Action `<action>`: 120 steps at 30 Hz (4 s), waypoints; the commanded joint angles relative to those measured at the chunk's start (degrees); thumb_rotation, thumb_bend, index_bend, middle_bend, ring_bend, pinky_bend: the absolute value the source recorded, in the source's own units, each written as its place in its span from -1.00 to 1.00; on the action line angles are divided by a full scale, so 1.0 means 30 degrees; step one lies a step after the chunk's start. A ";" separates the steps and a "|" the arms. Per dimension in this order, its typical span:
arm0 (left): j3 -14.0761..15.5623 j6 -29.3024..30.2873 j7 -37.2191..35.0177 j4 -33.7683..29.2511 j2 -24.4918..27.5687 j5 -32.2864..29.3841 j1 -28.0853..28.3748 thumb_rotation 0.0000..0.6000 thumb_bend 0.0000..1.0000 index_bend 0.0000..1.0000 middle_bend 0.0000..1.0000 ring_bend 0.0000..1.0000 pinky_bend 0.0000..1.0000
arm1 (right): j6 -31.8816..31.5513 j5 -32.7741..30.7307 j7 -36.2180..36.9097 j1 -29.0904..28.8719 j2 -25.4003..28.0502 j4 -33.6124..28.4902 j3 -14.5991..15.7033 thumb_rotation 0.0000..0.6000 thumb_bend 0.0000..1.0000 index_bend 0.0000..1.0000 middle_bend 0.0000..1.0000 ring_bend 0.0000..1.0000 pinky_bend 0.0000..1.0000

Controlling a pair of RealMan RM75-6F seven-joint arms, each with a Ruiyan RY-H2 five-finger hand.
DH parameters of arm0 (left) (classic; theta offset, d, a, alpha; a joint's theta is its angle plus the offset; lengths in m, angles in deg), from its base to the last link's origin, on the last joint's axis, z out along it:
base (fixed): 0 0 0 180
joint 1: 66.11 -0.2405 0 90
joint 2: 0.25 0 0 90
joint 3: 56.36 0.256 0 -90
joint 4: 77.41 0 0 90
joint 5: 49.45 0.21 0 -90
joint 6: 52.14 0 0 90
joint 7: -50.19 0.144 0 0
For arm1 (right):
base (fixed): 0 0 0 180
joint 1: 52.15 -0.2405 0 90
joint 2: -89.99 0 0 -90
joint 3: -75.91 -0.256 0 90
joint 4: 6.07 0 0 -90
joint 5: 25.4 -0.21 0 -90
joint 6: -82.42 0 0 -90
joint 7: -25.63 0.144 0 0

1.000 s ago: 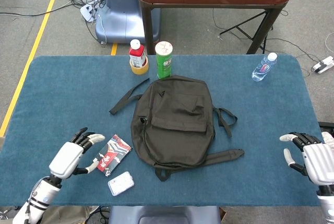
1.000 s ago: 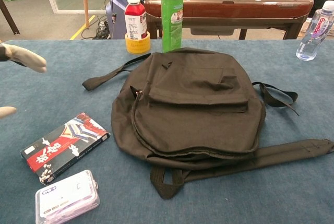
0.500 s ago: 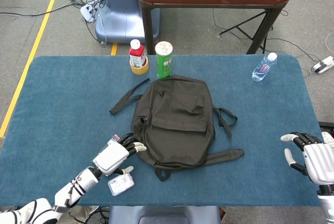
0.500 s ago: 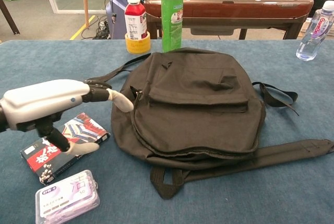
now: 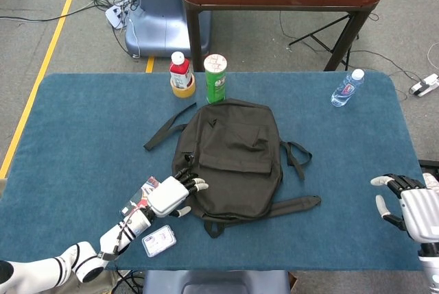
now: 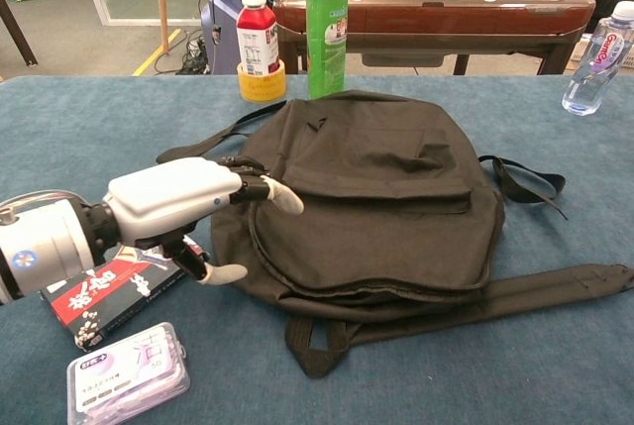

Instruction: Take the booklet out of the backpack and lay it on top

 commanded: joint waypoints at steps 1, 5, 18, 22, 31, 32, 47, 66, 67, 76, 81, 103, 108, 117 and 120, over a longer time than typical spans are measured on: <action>0.0004 -0.0328 0.0044 0.0587 -0.0549 -0.0362 0.0436 1.00 -0.36 -0.52 -0.57 -0.71 -0.93 | -0.0028 -0.0009 0.0028 0.0022 0.0021 0.0005 -0.0002 1.00 -0.16 -0.24 -0.22 -0.30 -0.15; -0.0059 -0.0504 0.0487 0.1184 -0.1032 -0.0594 0.0843 1.00 -0.36 -0.52 -0.57 -0.71 -0.93 | -0.0085 -0.0038 0.0108 0.0085 0.0061 0.0045 0.0010 1.00 -0.16 -0.24 -0.22 -0.30 -0.15; -0.0741 -0.0889 0.1851 0.1813 -0.2752 -0.2573 0.1349 1.00 -0.36 -0.25 -0.56 -0.66 -0.93 | -0.0068 -0.0242 0.0772 0.0197 0.0049 0.0541 0.0008 1.00 -0.16 -0.23 -0.22 -0.30 -0.15; -0.1178 -0.0756 0.2380 0.1727 -0.3314 -0.3430 0.1328 1.00 -0.34 -0.04 -0.50 -0.60 -0.93 | -0.0099 -0.0283 0.1038 0.0237 0.0045 0.0733 -0.0003 1.00 -0.16 -0.23 -0.22 -0.30 -0.15; -0.1444 -0.0325 0.2114 0.1732 -0.3842 -0.4227 0.1318 1.00 0.43 0.30 -0.37 -0.51 -0.93 | -0.0185 -0.0346 0.1425 0.0319 0.0067 0.1020 -0.0036 1.00 -0.16 -0.23 -0.22 -0.30 -0.15; -0.1500 -0.0289 0.2071 0.1690 -0.3885 -0.4364 0.1290 1.00 0.47 0.32 -0.36 -0.51 -0.93 | -0.0198 -0.0329 0.1447 0.0316 0.0068 0.1029 -0.0044 1.00 -0.16 -0.23 -0.22 -0.30 -0.15; -0.5570 0.0226 0.3467 -0.1897 -0.4811 -1.0511 0.1173 1.00 0.69 0.54 -0.21 -0.41 -0.93 | 0.0525 0.2503 0.1504 -0.0548 0.1240 -0.0063 0.0870 1.00 -0.16 -0.24 -0.22 -0.30 -0.15; -1.0213 0.3323 1.1345 -0.3488 -0.5791 -2.0530 0.4219 1.00 0.69 0.43 -0.20 -0.40 -0.93 | 0.9002 0.5346 0.2306 -0.6859 0.0865 -0.3605 0.1417 1.00 -0.16 -0.23 -0.22 -0.30 -0.15; -1.0340 0.3459 1.1444 -0.3555 -0.5760 -2.0892 0.4287 1.00 0.69 0.43 -0.20 -0.40 -0.93 | 0.9628 0.4954 0.2207 -0.7265 0.0517 -0.3601 0.1237 1.00 -0.16 -0.24 -0.22 -0.30 -0.15; -1.0946 0.3942 1.1390 -0.4346 -0.5245 -2.3049 0.4436 1.00 0.69 0.40 -0.20 -0.39 -0.93 | 1.2589 0.2040 0.1188 -0.9468 -0.3348 -0.1631 0.0010 1.00 -0.16 -0.24 -0.22 -0.31 -0.15; -1.0878 0.4054 1.1009 -0.4696 -0.5025 -2.3558 0.4388 1.00 0.69 0.39 -0.20 -0.39 -0.93 | 1.2814 0.0722 -0.0385 -0.9875 -0.6144 0.0358 -0.0432 1.00 -0.16 -0.23 -0.22 -0.32 -0.15; -1.0408 0.4448 1.0038 -0.5537 -0.4766 -2.4447 0.4921 1.00 0.68 0.37 -0.20 -0.38 -0.93 | 1.0761 -0.3444 -0.5908 -0.9972 -1.3537 0.6117 -0.1690 1.00 -0.56 -0.23 -0.23 -0.37 -0.15; -1.0433 0.4530 0.9873 -0.5550 -0.4725 -2.4776 0.4983 1.00 0.68 0.36 -0.20 -0.38 -0.93 | 1.0609 -0.4488 -0.6804 -1.0035 -1.4620 0.6581 -0.2011 1.00 -0.66 -0.24 -0.24 -0.39 -0.15; -1.0368 0.4503 0.9557 -0.5651 -0.4481 -2.5108 0.4965 1.00 0.68 0.36 -0.20 -0.38 -0.93 | 1.0045 -0.5040 -0.7644 -1.0278 -1.5980 0.7796 -0.2247 1.00 -0.74 -0.24 -0.26 -0.43 -0.23; -1.0375 0.4483 0.9399 -0.5733 -0.4377 -2.5197 0.4922 1.00 0.68 0.36 -0.20 -0.38 -0.93 | 0.9699 -0.4902 -0.7515 -1.0285 -1.6396 0.8424 -0.2224 1.00 -0.74 -0.24 -0.27 -0.45 -0.30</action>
